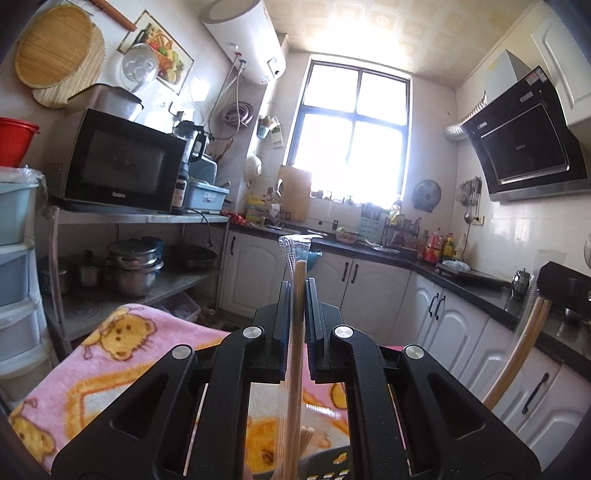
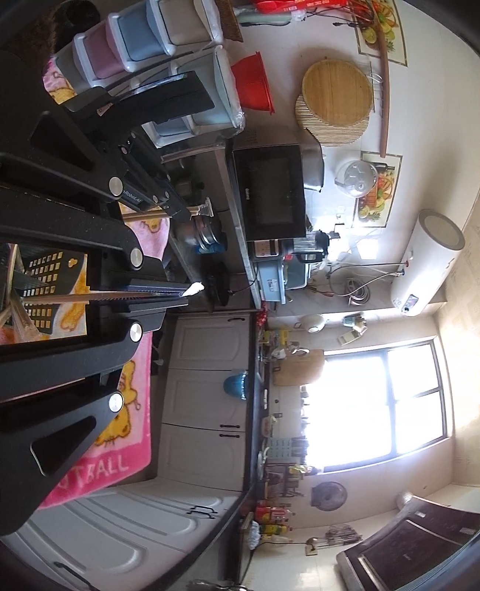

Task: Organize utensils
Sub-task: 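Lower the chopsticks into the caddy and open both grippers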

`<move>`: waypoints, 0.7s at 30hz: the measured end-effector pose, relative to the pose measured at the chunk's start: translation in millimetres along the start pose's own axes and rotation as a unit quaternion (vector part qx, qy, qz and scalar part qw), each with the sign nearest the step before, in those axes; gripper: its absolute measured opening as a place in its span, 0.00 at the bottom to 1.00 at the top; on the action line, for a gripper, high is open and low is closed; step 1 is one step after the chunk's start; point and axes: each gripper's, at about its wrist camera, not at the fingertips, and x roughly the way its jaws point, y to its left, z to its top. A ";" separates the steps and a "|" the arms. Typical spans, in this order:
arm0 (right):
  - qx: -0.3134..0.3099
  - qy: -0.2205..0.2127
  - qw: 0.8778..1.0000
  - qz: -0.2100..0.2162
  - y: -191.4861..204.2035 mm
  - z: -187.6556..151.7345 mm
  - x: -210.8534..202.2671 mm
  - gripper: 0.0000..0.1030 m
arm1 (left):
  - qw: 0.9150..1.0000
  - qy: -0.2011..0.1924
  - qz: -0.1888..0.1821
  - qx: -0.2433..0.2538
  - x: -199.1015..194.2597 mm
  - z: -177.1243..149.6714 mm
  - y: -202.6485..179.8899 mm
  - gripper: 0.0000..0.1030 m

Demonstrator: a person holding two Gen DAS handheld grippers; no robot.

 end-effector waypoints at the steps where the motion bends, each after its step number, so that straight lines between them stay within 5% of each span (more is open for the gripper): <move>1: 0.003 0.004 1.000 0.001 -0.9 -2.5 1.9 0.03 | 1.000 0.005 -0.003 -0.002 0.0 -1.9 0.7 0.03; 16: 0.027 0.036 0.999 -0.011 -8.9 -28.3 -3.7 0.04 | 0.998 0.060 -0.032 -0.012 -23.9 -21.8 14.0 0.09; 21: 0.025 0.040 0.999 -0.022 -11.0 -33.5 -12.5 0.17 | 0.995 0.089 -0.037 -0.012 -32.2 -27.7 17.2 0.14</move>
